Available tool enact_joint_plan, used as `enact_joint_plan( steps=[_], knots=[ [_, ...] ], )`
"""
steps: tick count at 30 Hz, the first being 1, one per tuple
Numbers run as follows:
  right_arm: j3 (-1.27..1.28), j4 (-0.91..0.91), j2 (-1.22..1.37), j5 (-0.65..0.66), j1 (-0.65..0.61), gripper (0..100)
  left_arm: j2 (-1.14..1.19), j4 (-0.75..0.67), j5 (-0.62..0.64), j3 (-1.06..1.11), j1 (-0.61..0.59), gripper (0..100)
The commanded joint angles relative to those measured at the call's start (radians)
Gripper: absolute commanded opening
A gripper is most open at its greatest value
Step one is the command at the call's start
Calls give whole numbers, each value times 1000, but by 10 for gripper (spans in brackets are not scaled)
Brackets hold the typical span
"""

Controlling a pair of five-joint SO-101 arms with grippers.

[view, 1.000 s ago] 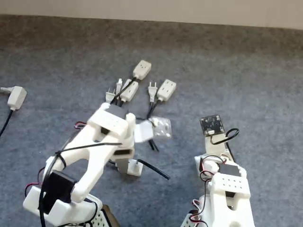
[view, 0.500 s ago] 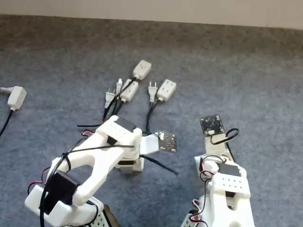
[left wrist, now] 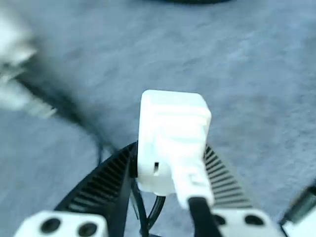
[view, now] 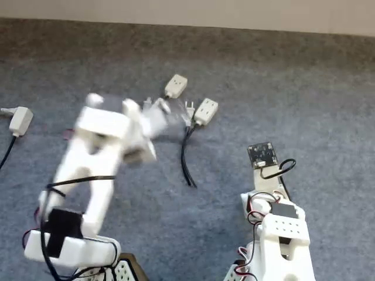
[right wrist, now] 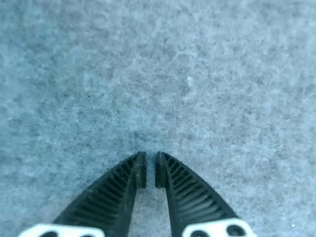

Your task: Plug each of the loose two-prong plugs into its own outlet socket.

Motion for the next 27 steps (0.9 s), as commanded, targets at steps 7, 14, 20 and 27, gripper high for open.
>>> enact_joint_plan(
  steps=[7,14,20,27],
  knots=[
    [-1,-5,31,12,-5,50,464,44,78,-704,-475,5],
    [-1,-5,31,12,-7,50,966,137,190,-1366,-496,5],
    [-1,-5,31,12,-5,50,1270,150,278,-1748,-453,5],
    [-1,-5,31,12,-5,50,1354,144,278,-1759,-487,7]
  ],
)
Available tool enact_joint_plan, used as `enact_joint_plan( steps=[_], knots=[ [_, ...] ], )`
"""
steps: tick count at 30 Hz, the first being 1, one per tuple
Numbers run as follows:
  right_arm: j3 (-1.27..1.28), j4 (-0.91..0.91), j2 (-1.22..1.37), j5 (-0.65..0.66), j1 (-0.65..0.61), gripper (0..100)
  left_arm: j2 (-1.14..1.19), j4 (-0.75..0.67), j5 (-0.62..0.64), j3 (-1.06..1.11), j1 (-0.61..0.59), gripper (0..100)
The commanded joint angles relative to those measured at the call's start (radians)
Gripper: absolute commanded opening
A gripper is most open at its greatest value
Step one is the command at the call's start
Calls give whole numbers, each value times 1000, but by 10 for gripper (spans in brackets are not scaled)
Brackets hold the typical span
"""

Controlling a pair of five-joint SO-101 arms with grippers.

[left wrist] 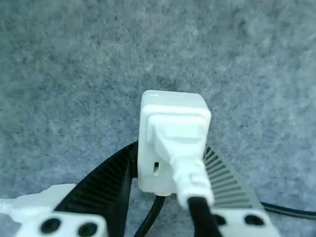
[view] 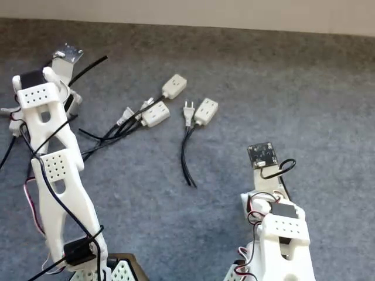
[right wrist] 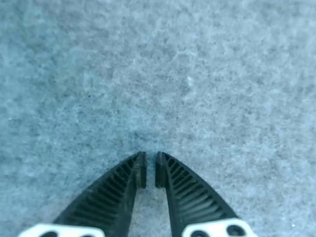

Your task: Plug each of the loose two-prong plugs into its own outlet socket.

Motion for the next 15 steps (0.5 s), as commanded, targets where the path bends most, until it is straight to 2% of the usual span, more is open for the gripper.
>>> enact_joint_plan(
  steps=[1,3,8,15],
  knots=[
    [-1,-5,31,12,-7,50,-7,0,3,-58,-10,8],
    [-1,-5,31,12,-7,50,-10,8,3,-58,-18,37],
    [-1,-5,31,12,-7,50,-30,43,2,-84,-35,210],
    [-1,-5,31,12,-7,50,-176,135,8,-147,-42,218]
  ],
)
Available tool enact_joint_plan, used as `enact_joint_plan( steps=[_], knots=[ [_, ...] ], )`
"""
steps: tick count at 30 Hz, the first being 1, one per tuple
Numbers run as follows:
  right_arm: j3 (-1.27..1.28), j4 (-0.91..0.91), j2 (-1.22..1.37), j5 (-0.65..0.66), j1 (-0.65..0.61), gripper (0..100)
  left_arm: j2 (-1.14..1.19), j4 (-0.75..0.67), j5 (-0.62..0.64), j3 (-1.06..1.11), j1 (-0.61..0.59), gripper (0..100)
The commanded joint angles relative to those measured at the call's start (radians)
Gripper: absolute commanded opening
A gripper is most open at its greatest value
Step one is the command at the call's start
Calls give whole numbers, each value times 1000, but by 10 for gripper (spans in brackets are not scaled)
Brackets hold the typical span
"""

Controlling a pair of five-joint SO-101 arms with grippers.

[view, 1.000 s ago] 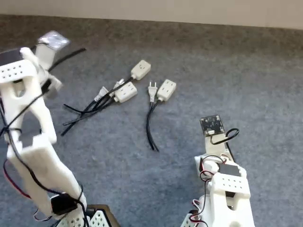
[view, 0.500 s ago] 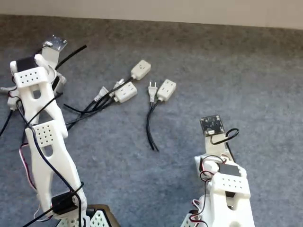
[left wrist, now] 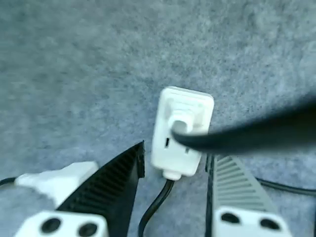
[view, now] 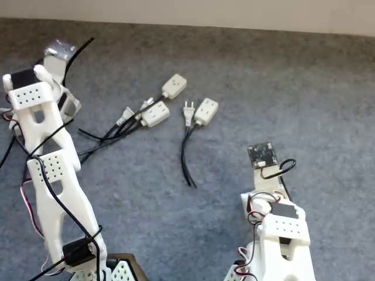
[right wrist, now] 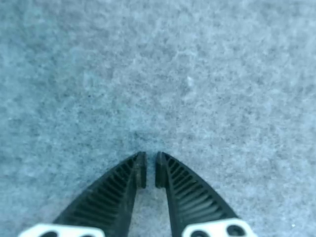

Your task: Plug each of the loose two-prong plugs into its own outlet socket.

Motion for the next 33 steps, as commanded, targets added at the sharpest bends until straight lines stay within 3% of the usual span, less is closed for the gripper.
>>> enact_joint_plan(
  steps=[1,8,19,22,27,33],
  knots=[
    [-1,-5,31,12,-7,50,-153,49,6,-54,-13,219],
    [-1,-5,31,12,-8,50,-297,60,78,13,44,217],
    [-1,-5,31,12,-8,50,-530,60,114,334,541,217],
    [-1,-5,31,12,-8,50,-532,52,109,412,627,217],
    [-1,-5,31,14,-8,50,-530,51,-12,621,671,217],
    [-1,-5,31,14,-8,50,-529,-112,-81,806,639,217]
  ],
)
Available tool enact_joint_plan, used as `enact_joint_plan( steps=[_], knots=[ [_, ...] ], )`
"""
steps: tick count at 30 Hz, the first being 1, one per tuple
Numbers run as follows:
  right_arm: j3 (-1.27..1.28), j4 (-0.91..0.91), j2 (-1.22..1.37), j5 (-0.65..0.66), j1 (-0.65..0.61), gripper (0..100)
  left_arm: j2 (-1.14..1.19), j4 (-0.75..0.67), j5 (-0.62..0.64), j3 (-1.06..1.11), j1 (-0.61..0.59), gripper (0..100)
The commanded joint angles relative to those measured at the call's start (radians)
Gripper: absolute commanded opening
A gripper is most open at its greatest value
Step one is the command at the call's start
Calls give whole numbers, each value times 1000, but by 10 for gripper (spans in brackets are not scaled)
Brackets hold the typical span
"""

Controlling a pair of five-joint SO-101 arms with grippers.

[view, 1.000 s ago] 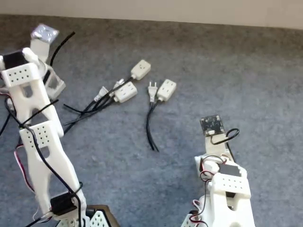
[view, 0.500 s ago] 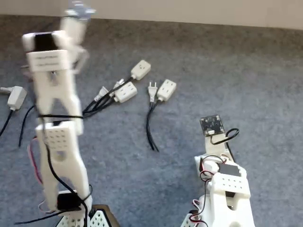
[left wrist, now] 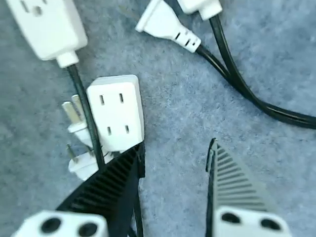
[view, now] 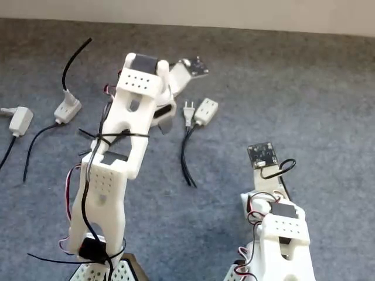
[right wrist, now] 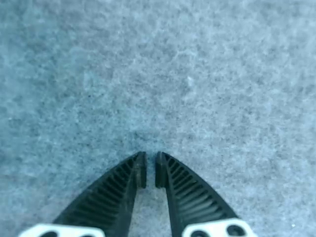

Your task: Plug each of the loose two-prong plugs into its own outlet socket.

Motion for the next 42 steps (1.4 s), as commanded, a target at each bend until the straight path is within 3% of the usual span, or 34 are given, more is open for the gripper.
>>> enact_joint_plan(
  steps=[1,9,24,26,29,35,42],
  knots=[
    [-1,-5,31,14,-8,50,-53,-110,-29,74,-25,217],
    [-1,-5,31,14,-8,50,48,-247,-29,85,-110,217],
    [-1,-5,31,14,-8,50,119,-292,-26,85,-125,216],
    [-1,-5,31,14,-8,50,111,-290,-28,85,-111,181],
    [-1,-5,31,14,-8,50,99,-204,-46,85,-53,79],
    [-1,-7,31,14,-8,50,45,18,-74,85,68,0],
    [1,-18,31,14,-8,50,-269,106,-34,200,71,5]
  ],
)
